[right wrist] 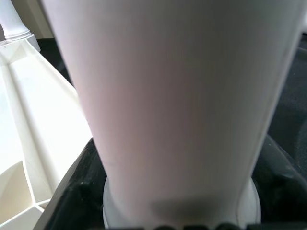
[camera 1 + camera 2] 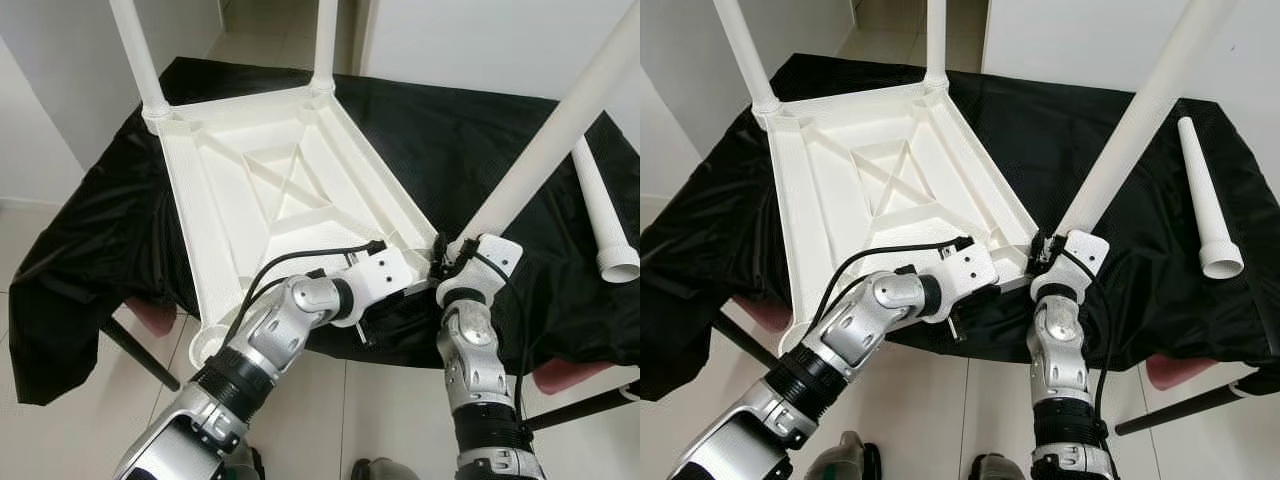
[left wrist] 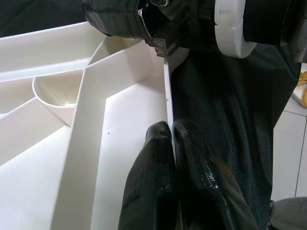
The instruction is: Building children table
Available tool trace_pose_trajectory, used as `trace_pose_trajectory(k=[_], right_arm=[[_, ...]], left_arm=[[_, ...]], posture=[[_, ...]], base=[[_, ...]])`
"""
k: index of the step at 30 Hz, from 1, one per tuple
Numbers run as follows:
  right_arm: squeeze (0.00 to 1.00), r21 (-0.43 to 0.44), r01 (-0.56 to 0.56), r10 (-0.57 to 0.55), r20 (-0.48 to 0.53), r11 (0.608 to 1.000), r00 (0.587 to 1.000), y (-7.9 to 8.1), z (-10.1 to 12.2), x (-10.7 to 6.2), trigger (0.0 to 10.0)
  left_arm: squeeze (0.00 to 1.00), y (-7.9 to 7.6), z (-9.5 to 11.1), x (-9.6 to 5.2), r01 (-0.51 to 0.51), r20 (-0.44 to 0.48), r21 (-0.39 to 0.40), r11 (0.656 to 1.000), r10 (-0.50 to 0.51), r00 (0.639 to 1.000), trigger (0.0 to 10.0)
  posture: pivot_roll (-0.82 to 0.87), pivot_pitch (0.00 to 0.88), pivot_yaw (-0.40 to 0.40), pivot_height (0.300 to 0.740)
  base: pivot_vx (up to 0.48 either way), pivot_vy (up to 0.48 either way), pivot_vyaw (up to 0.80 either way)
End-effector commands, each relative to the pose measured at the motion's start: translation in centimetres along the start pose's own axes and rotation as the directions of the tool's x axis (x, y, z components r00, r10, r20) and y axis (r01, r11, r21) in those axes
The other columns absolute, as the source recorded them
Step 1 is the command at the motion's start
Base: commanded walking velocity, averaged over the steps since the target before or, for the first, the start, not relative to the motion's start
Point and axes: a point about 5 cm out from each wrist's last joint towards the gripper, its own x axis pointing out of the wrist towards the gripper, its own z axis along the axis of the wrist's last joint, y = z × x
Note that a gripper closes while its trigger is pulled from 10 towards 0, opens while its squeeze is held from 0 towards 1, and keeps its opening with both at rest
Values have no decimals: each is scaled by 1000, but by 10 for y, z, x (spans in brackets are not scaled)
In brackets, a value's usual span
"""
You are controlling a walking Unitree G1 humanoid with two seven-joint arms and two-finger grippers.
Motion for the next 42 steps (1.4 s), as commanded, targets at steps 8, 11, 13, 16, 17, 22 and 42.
trace_pose_trajectory(k=[8,11,13,16,17,22,42], right_arm=[[0,-22,38,-40,-111,999,993,-4,-17,-11,10000],[0,-31,59,-63,-121,998,991,-2,-15,-12,10000],[933,-32,63,-66,-119,998,991,-3,-13,-12,10000],[1000,-13,47,-48,-113,999,992,-4,-12,-12,10000],[1000,-20,48,-50,-108,999,993,-5,-12,-12,10000],[1000,-37,45,-48,-99,998,994,-8,-10,-11,10000],[0,-57,-316,316,-15,947,949,-32,6,9,10000]], left_arm=[[0,6,23,-3,-34,99,45,998,29,995,10000],[0,5,23,-3,-33,99,42,999,29,995,10000],[0,4,22,-3,-32,99,40,999,28,995,10000],[0,4,23,-3,-34,100,39,999,29,995,10000],[0,5,23,-3,-35,100,40,999,31,995,10000],[0,4,23,-3,-32,101,42,999,27,995,10000],[0,2,23,-3,-30,99,47,998,25,995,10000]], posture=[[-3,60,-7,740],[-6,60,-10,740],[-7,60,-12,740],[-8,57,-13,740],[-8,57,-12,740],[-7,54,-11,740],[7,31,-12,740]], base=[[0,0,0],[0,0,0],[0,0,0],[0,0,0],[0,0,0],[0,0,0],[0,0,0]])
